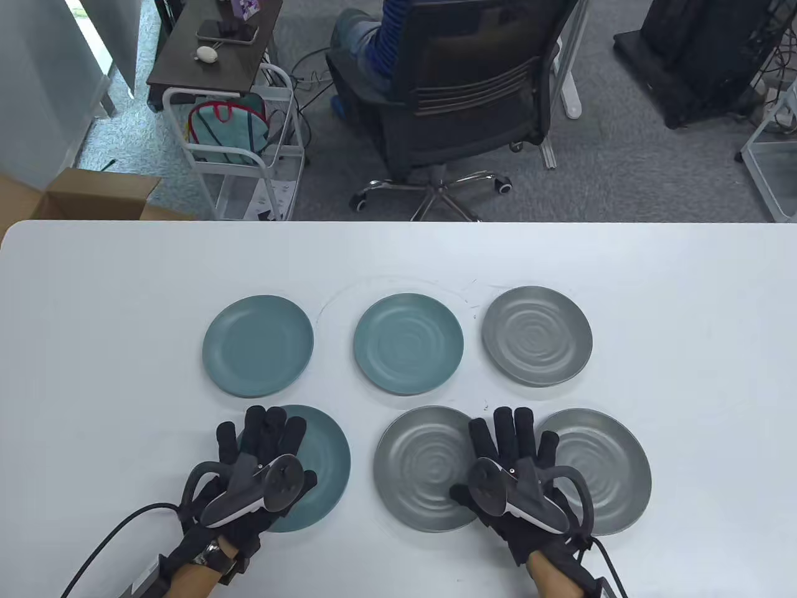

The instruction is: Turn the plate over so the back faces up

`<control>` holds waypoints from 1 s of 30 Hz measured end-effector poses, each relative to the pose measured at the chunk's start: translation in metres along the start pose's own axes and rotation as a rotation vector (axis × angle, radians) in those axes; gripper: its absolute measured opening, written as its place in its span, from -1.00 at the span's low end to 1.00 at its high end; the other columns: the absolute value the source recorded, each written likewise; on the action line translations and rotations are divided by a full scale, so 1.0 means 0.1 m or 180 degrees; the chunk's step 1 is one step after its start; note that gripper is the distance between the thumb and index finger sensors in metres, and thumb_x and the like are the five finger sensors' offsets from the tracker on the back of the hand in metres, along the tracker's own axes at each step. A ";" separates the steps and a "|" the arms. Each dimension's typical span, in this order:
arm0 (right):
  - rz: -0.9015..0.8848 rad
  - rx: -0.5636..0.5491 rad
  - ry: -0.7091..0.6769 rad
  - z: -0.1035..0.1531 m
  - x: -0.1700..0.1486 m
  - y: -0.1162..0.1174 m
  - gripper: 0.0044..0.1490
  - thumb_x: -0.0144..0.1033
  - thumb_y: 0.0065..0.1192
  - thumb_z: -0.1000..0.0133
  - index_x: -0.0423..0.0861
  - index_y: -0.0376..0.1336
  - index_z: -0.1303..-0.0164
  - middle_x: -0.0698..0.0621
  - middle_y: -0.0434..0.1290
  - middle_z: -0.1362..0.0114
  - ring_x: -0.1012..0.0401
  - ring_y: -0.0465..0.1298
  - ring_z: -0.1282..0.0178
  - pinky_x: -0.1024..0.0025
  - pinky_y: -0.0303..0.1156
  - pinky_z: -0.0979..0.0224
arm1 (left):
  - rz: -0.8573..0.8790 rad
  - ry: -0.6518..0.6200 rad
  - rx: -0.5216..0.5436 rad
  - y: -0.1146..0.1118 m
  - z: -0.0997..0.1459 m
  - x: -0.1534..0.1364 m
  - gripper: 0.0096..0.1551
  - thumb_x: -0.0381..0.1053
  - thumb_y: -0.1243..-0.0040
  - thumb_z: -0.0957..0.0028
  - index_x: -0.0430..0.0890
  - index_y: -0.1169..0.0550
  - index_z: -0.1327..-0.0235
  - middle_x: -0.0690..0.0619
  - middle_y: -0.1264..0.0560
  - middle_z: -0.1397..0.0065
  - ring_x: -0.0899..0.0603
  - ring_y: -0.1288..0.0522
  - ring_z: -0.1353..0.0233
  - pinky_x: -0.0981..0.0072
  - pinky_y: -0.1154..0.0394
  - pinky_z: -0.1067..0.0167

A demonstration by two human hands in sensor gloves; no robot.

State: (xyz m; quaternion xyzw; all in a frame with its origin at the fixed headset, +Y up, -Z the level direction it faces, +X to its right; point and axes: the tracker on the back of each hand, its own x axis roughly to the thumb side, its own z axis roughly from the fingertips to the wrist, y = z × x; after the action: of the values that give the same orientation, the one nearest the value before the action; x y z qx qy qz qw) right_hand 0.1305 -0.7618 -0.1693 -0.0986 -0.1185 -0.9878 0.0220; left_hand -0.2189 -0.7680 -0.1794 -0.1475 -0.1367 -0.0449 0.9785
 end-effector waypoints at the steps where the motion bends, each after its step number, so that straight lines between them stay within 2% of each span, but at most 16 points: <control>1: -0.0002 0.0000 0.0000 0.00 0.00 0.00 0.26 0.45 -0.09 -0.05 -0.03 -0.41 -0.70 -0.27 -0.40 -0.75 -0.25 -0.39 -0.70 -0.45 -0.26 -0.58 | 0.0002 0.0002 0.0004 0.00 0.00 0.00 0.01 0.48 0.22 -0.19 0.00 0.07 -0.78 -0.19 0.15 -0.76 -0.43 0.15 -0.77 -0.52 0.17 -0.49; 20: 0.0024 0.0001 -0.0004 0.00 0.01 0.00 0.26 0.44 -0.08 -0.05 -0.03 -0.40 -0.70 -0.27 -0.38 -0.75 -0.25 -0.38 -0.70 -0.45 -0.26 -0.58 | 0.0013 0.0013 0.0008 0.00 -0.02 -0.04 0.00 0.48 0.22 -0.19 0.00 0.06 -0.78 -0.18 0.13 -0.76 -0.43 0.13 -0.77 -0.51 0.16 -0.49; 30: 0.0009 0.0037 -0.0001 0.00 0.01 0.00 0.26 0.44 -0.08 -0.05 -0.04 -0.40 -0.70 -0.27 -0.39 -0.75 -0.25 -0.38 -0.70 -0.45 -0.25 -0.58 | 0.0056 0.0033 0.0124 0.04 0.00 -0.04 0.00 0.47 0.21 -0.19 0.00 0.03 -0.78 -0.16 0.08 -0.77 -0.41 0.08 -0.78 -0.50 0.11 -0.50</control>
State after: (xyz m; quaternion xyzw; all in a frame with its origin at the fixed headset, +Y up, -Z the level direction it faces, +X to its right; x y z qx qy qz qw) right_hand 0.1295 -0.7619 -0.1687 -0.0987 -0.1241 -0.9870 0.0240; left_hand -0.2227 -0.7642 -0.1817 -0.1294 -0.1311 -0.0343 0.9823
